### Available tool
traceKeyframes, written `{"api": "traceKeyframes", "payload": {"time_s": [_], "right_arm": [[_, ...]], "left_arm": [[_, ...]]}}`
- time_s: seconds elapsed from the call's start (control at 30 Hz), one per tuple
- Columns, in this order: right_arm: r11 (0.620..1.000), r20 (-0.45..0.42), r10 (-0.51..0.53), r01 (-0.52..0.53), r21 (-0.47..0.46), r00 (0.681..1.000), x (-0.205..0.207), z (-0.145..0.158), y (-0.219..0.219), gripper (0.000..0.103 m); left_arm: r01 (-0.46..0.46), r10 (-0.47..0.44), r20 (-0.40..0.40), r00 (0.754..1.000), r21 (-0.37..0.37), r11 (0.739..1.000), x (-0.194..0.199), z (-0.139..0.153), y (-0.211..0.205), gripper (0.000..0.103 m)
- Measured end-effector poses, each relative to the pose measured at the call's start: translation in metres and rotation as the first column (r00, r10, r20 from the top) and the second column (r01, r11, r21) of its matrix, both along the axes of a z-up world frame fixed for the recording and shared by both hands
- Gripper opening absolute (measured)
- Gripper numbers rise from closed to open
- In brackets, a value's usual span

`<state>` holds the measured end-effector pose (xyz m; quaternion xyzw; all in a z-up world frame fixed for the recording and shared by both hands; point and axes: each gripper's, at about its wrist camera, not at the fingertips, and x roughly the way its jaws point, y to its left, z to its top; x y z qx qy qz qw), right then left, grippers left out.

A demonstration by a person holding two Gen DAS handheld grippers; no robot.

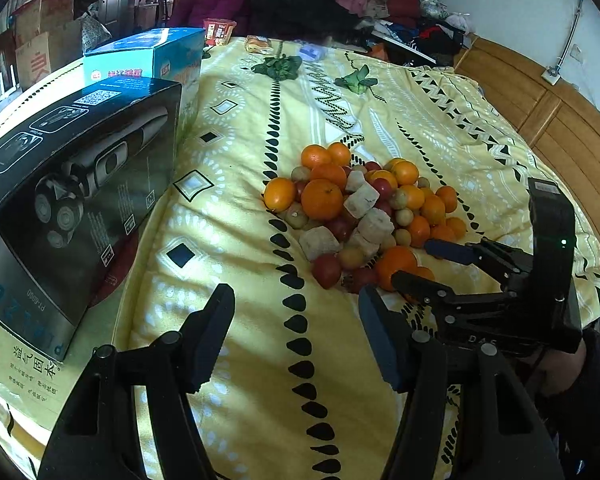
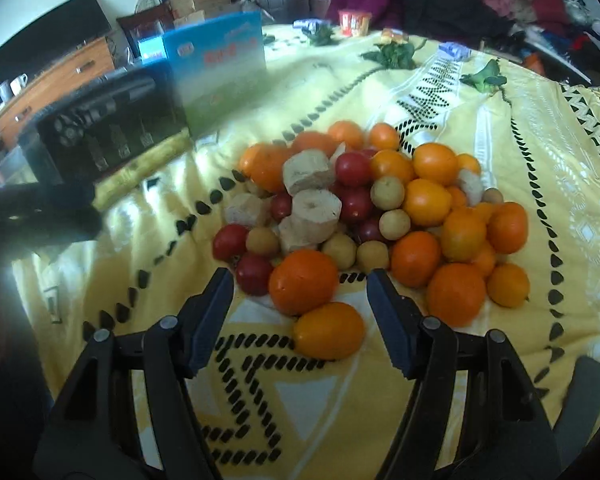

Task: Organize fruits
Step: 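Grasp an orange with the right tool while the left tool grasps a tan chunk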

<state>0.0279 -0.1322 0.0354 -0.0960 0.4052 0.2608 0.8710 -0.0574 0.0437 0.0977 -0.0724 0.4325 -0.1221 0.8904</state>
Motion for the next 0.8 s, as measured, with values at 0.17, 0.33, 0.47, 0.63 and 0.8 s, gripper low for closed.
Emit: {"api": "traceKeyframes", "payload": {"time_s": [0.17,0.33,0.47,0.63,0.8], "right_arm": [[0.998,-0.039,0.034,-0.036,-0.047,0.999,0.008,-0.012,0.009,0.068],[0.999,-0.066,0.015,-0.017,-0.029,0.998,0.012,-0.01,0.004,0.045],[0.994,-0.009,-0.056,0.057,0.091,0.998,-0.001,0.017,-0.015,0.045],[0.972,0.004,-0.12,0.116,0.204,0.993,-0.022,0.034,-0.033,0.045],[0.967,-0.011,-0.113,0.112,0.229,0.994,-0.03,0.034,-0.038,0.045]], "left_arm": [[0.005,-0.005,-0.001,1.0,-0.007,1.0,0.003,0.0,0.002,0.066],[0.005,-0.006,-0.016,1.0,-0.03,1.0,0.01,-0.006,0.001,0.066],[0.021,-0.022,-0.026,0.999,-0.041,0.999,0.02,-0.014,-0.006,0.065],[0.037,-0.041,-0.061,0.997,-0.071,0.997,0.05,-0.029,-0.017,0.057],[0.028,-0.04,-0.117,0.992,-0.099,0.995,0.077,-0.045,-0.028,0.04]]}}
